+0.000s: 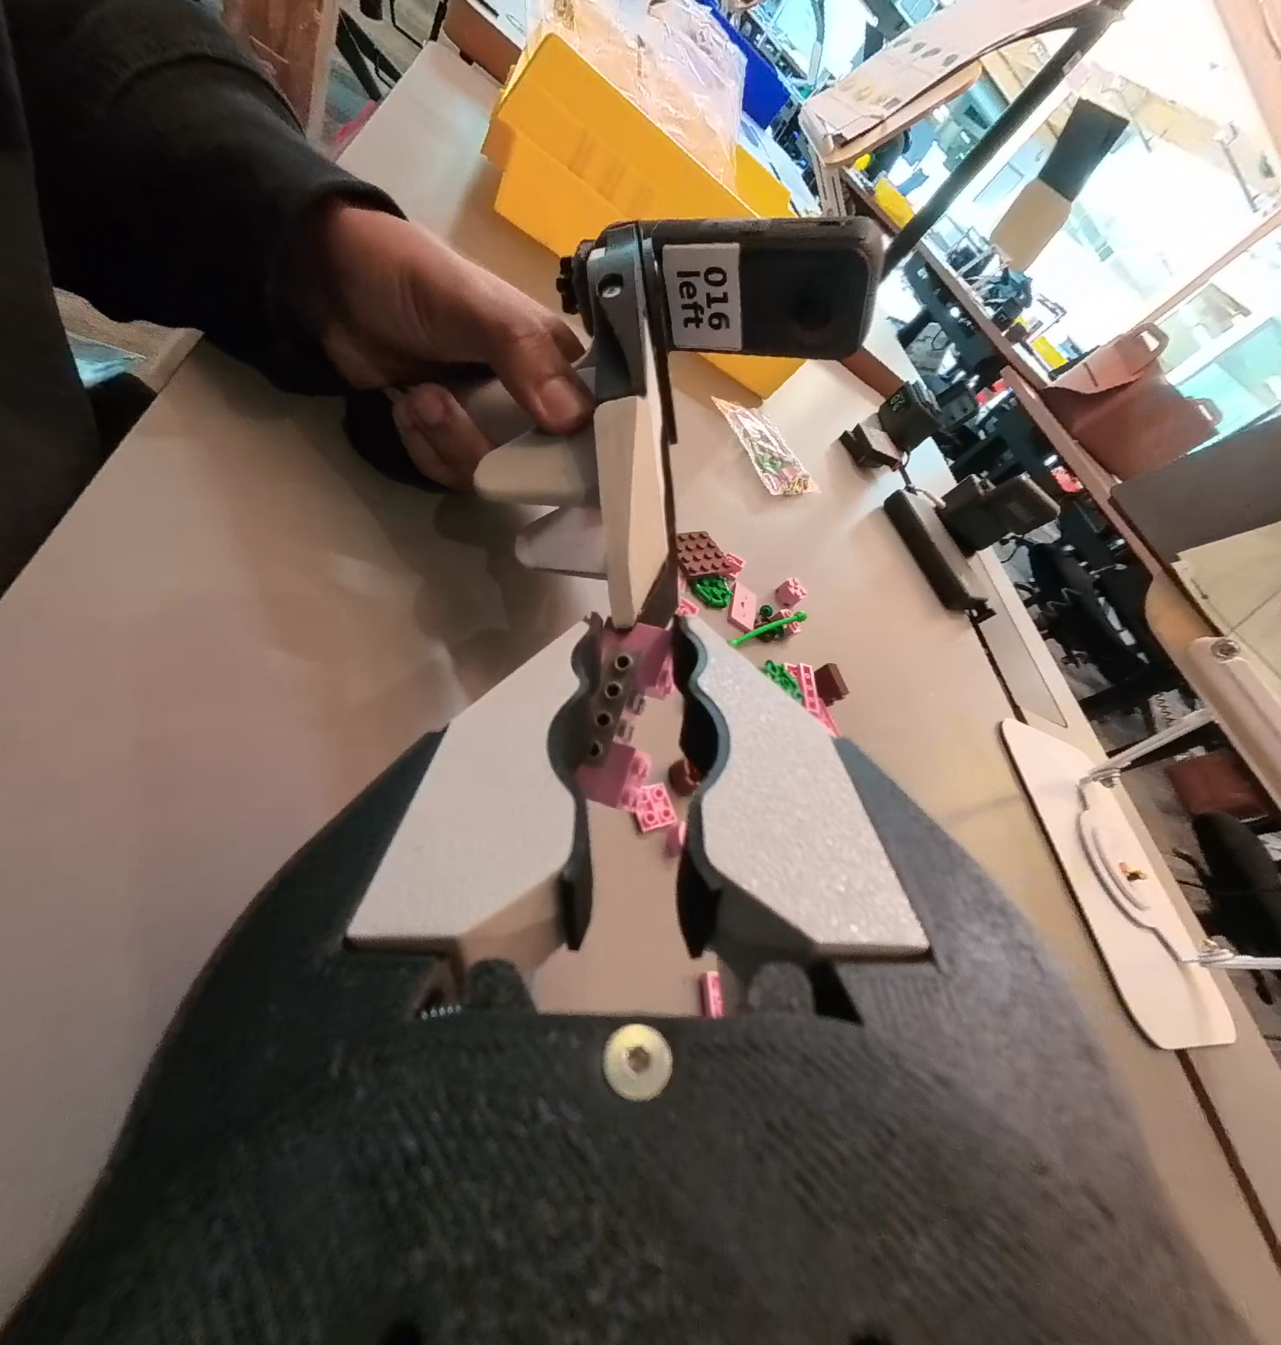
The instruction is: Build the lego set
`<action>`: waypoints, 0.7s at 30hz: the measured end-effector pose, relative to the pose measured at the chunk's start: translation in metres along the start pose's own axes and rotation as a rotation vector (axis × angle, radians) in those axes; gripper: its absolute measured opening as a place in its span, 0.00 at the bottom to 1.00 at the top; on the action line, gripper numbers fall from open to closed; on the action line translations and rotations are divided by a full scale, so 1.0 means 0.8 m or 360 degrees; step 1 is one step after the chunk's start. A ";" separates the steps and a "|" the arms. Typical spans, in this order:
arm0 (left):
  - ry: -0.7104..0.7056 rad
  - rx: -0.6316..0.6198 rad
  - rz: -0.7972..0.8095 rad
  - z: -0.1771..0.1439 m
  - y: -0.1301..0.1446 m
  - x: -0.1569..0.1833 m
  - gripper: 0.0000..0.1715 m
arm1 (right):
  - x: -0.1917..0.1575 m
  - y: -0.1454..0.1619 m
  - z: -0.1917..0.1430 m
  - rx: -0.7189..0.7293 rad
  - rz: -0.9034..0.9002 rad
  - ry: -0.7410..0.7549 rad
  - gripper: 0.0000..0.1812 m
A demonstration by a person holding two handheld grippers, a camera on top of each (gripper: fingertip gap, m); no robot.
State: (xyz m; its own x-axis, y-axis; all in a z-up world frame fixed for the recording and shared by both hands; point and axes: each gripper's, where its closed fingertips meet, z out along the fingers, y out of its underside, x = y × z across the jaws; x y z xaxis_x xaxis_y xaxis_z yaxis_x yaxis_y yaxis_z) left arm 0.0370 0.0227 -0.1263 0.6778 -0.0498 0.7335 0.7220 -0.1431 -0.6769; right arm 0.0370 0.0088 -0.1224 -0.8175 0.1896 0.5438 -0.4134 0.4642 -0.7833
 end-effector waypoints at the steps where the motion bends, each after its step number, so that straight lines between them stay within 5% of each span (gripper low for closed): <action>1: 0.0005 0.0003 -0.0004 0.000 0.000 0.000 0.08 | 0.000 0.000 0.000 0.0007 0.0019 -0.0010 0.09; 7: 0.0080 0.0066 -0.0080 -0.005 -0.007 0.003 0.08 | 0.007 -0.007 -0.001 0.0149 0.0137 0.0002 0.12; 10: 0.0126 0.0120 -0.0120 -0.009 -0.013 0.005 0.08 | 0.014 -0.001 -0.002 0.0123 0.0103 0.0059 0.20; 21: 0.0217 0.0168 -0.0188 -0.013 -0.018 0.010 0.08 | 0.013 -0.006 -0.004 0.0130 0.0026 0.0094 0.18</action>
State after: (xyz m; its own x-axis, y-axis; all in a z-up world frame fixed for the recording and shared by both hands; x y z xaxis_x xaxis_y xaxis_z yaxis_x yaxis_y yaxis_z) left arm 0.0300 0.0138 -0.1100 0.5680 -0.1731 0.8047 0.8106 -0.0518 -0.5833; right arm 0.0315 0.0113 -0.1118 -0.8005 0.2485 0.5455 -0.4332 0.3892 -0.8129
